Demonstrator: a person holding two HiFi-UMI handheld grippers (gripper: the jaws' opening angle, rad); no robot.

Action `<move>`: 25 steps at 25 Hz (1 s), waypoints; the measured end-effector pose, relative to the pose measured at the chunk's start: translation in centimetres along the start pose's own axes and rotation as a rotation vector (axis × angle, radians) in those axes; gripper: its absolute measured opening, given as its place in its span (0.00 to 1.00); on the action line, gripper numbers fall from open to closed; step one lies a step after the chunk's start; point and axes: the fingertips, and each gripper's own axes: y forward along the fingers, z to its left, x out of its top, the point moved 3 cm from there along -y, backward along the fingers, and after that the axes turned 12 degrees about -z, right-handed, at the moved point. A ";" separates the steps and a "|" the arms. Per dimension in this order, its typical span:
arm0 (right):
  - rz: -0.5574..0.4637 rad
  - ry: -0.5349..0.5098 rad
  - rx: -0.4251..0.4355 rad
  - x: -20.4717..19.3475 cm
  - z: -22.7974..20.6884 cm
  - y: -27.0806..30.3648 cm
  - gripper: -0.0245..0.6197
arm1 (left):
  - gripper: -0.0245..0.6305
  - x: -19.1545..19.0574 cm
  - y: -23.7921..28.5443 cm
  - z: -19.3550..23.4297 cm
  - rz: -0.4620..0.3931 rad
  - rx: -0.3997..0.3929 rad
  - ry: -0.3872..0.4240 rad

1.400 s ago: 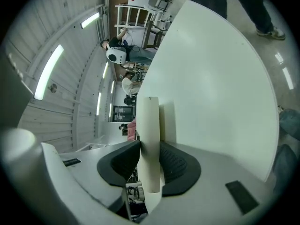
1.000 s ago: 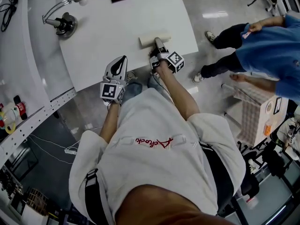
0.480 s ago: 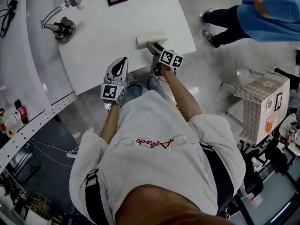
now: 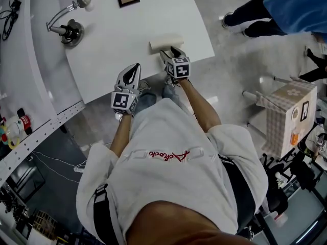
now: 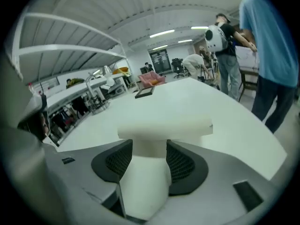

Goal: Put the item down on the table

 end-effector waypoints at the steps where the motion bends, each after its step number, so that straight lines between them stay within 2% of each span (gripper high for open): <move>1: 0.006 -0.057 -0.012 0.0 0.1 0.0 0.39 | 0.06 0.0 0.1 0.0 0.000 0.000 0.002; 3: 0.017 -0.096 -0.021 -0.2 0.2 0.1 0.39 | 0.06 0.1 0.2 0.1 -0.001 -0.001 0.005; 7: 0.035 -0.066 -0.037 -0.9 -0.2 -0.2 0.38 | 0.06 0.2 0.4 0.2 -0.003 -0.005 0.010; 11: 0.019 -0.080 -0.071 -0.9 -0.6 -0.7 0.25 | 0.06 0.2 0.4 0.3 -0.002 -0.007 0.008; 13: 0.000 -0.108 -0.094 -0.7 -0.8 -1.1 0.12 | 0.06 0.2 0.5 0.2 -0.002 -0.011 0.007; 16: -0.011 -0.125 -0.105 -0.5 -0.9 -1.3 0.06 | 0.06 0.2 0.8 0.1 -0.003 -0.019 0.008; 20: -0.026 -0.119 -0.097 -0.4 -0.8 -1.5 0.05 | 0.06 0.3 1.1 -0.1 -0.006 -0.027 0.010; 25: -0.101 -0.105 -0.083 1.2 -0.3 -2.1 0.05 | 0.06 0.0 1.3 -0.2 0.008 -0.043 0.028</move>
